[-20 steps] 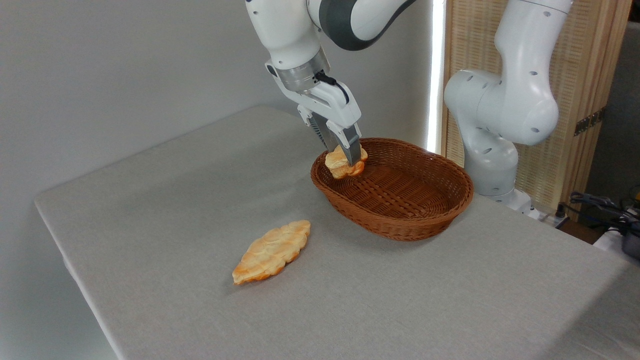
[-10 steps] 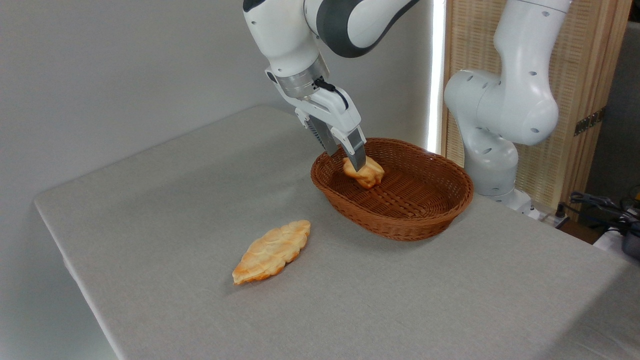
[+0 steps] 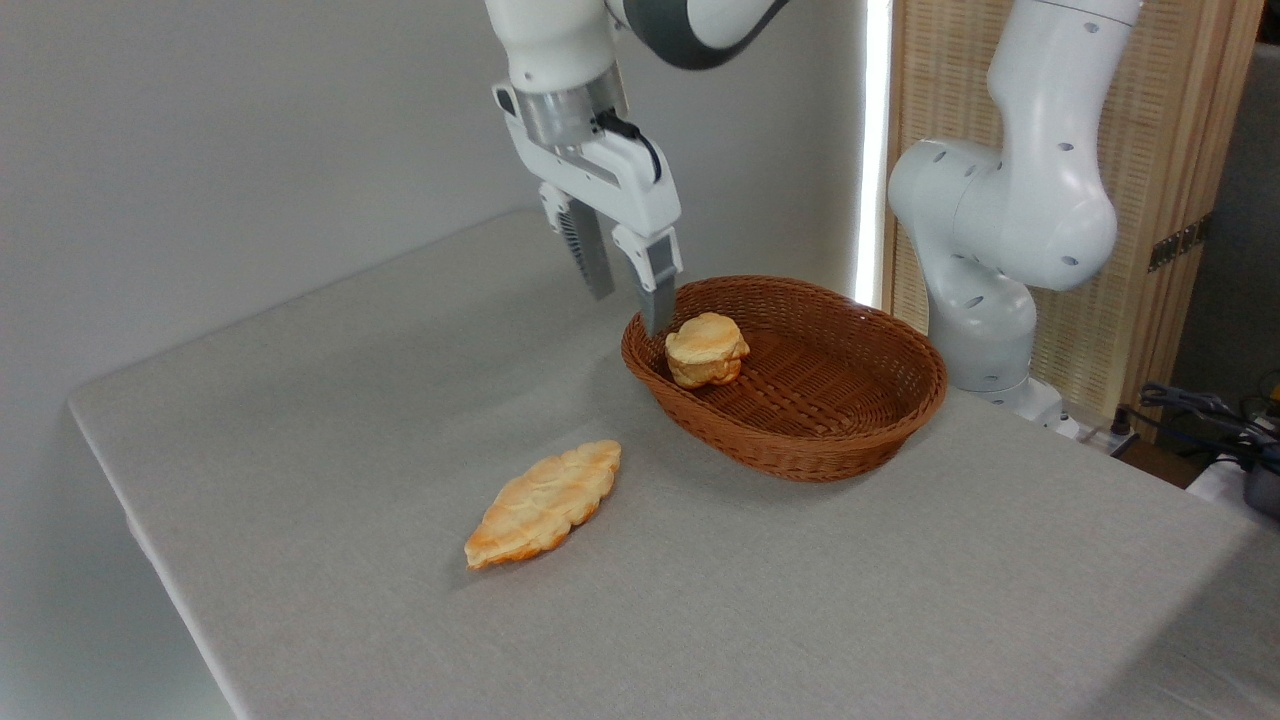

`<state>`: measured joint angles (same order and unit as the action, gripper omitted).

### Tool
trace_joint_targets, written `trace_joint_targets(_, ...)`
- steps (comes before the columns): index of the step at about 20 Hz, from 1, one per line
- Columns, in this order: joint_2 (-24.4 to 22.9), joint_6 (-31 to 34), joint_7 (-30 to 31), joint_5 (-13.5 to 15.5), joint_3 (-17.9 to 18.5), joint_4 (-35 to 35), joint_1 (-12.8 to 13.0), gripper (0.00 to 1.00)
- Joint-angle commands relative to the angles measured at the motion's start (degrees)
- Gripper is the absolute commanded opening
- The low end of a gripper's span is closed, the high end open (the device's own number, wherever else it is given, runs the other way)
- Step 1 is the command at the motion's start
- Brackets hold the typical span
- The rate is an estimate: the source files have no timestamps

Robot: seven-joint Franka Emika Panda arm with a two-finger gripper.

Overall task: Put bread into the basket
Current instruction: 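Open the gripper to release the bun and raise it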

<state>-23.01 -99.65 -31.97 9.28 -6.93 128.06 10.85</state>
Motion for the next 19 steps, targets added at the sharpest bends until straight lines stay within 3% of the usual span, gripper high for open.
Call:
trace_joint_targets(1, 3.2, -4.4, 0.4, -2.9, 3.3, -5.6, 0.6, 1.0)
trace_joint_targets(8, 13.4, -5.4, 0.3, -4.1, 8.9, -20.5, 0.6, 1.0)
trace_joint_targets(12, 19.0, -5.4, 0.5, -4.1, 9.7, -27.3, 0.6, 1.0)
trace_joint_targets(19, 21.6, -5.5, 0.4, -3.9, 9.8, -29.5, 0.3, 1.0)
